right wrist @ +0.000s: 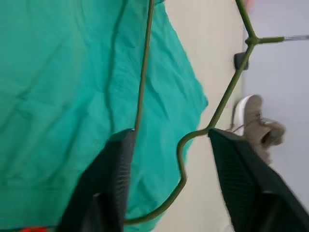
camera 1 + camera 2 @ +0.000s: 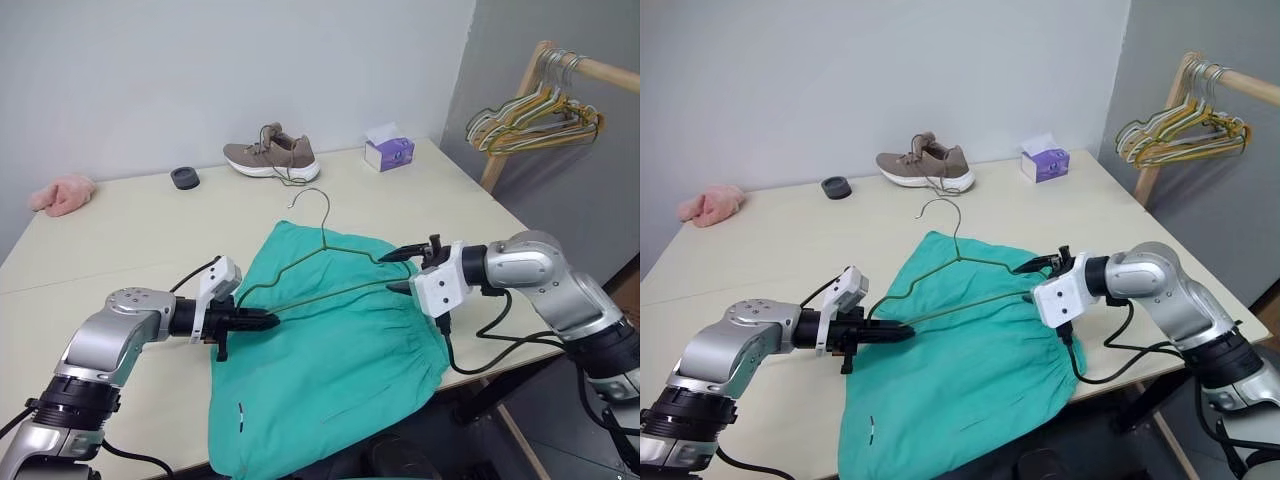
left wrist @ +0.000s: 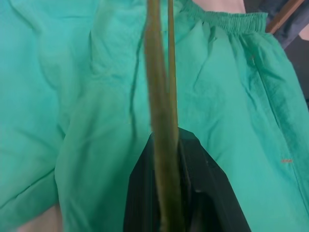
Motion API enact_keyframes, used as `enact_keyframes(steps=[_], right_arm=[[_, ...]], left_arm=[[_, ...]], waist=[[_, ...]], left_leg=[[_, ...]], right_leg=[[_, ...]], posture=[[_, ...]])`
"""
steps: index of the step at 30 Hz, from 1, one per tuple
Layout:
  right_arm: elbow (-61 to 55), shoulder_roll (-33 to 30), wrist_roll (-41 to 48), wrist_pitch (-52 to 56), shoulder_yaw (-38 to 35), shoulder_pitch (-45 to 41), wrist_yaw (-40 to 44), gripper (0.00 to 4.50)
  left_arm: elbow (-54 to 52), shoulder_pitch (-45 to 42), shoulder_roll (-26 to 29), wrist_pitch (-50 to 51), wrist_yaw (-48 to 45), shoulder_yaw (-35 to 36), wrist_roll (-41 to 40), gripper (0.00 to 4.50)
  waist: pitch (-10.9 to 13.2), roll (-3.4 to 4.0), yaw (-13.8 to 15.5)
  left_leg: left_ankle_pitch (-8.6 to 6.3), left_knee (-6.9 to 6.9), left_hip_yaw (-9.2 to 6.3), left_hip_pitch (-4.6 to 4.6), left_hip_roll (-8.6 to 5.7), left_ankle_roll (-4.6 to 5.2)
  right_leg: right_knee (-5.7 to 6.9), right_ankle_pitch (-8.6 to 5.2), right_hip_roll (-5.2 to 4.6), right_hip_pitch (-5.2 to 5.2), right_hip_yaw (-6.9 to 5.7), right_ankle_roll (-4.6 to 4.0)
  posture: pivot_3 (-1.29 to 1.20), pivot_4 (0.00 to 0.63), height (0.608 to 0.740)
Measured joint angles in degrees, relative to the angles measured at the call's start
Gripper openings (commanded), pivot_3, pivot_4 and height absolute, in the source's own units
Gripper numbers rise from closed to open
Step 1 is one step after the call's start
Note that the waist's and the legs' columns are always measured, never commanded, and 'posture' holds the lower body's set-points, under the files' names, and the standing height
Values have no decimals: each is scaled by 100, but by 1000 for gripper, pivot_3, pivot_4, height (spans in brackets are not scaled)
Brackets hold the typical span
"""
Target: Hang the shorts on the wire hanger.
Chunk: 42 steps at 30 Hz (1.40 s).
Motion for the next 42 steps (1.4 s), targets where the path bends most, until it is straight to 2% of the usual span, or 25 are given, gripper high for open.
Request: enact_keyframes(steps=[2,3,10,16,19,30,42], right_arm=[[-221,-14,322,792,-137,43,141,4353],[-293,-17,385,1116,-202,45,158,4431],[-519,-25,754,3021,-82,42,571,4431],[-391,335,742,3682,512,-62,747,4431],[-183,562,723,3951,721,-225,768,3854],[-33,722,700,4663,839,-239,735,116],[-151,645,793,4920,830,-153,665,31]], left_arm=[[-119,53,61,-165,-7,-25,95,0],[-201,82,110,-250,-18,-55,140,0],[-536,159,390,-764,-161,-79,428,0],[-669,163,391,-837,-165,-118,507,0],[-723,181,391,-879,-168,-118,513,0],[-736,382,386,-1184,-180,-117,532,0],[-580,377,169,-1250,-98,-60,492,0]], waist=[[0,0,-5],[0,0,-6],[1,2,13],[2,2,17],[1,1,26],[2,2,133],[3,4,132]], left_leg=[[0,11,1,0,0,0],[0,12,3,2,0,1],[0,13,1,13,1,1],[0,13,3,5,2,1],[0,13,2,4,1,1],[0,12,0,-6,1,1],[0,12,-1,-7,2,1]], right_leg=[[8,-12,1,0,3,21],[8,-12,1,1,5,22],[20,-13,5,4,3,23],[19,-14,5,-2,5,24],[18,-14,5,-3,5,24],[18,-14,5,-13,3,24],[17,-14,5,-14,2,24]], posture=[[-310,0,740],[-308,0,740],[-292,0,740],[-278,0,740],[-271,0,740],[-275,0,740],[-280,0,740]])
